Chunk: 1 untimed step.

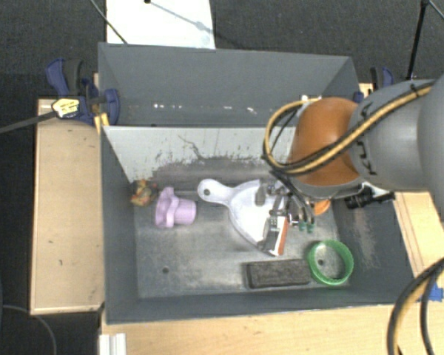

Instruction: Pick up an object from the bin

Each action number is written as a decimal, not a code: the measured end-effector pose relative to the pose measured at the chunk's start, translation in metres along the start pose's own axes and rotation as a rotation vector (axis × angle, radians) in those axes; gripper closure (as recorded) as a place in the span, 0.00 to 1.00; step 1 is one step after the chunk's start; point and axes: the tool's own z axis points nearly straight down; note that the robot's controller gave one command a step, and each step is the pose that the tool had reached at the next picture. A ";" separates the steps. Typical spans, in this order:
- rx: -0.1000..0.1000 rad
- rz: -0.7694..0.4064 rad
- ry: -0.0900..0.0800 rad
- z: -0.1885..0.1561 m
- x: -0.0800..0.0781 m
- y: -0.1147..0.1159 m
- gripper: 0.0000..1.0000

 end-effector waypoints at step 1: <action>0.001 0.053 0.007 -0.016 -0.001 0.035 0.00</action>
Offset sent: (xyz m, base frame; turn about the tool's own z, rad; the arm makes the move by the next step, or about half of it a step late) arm -0.0009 0.0527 0.0065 0.1238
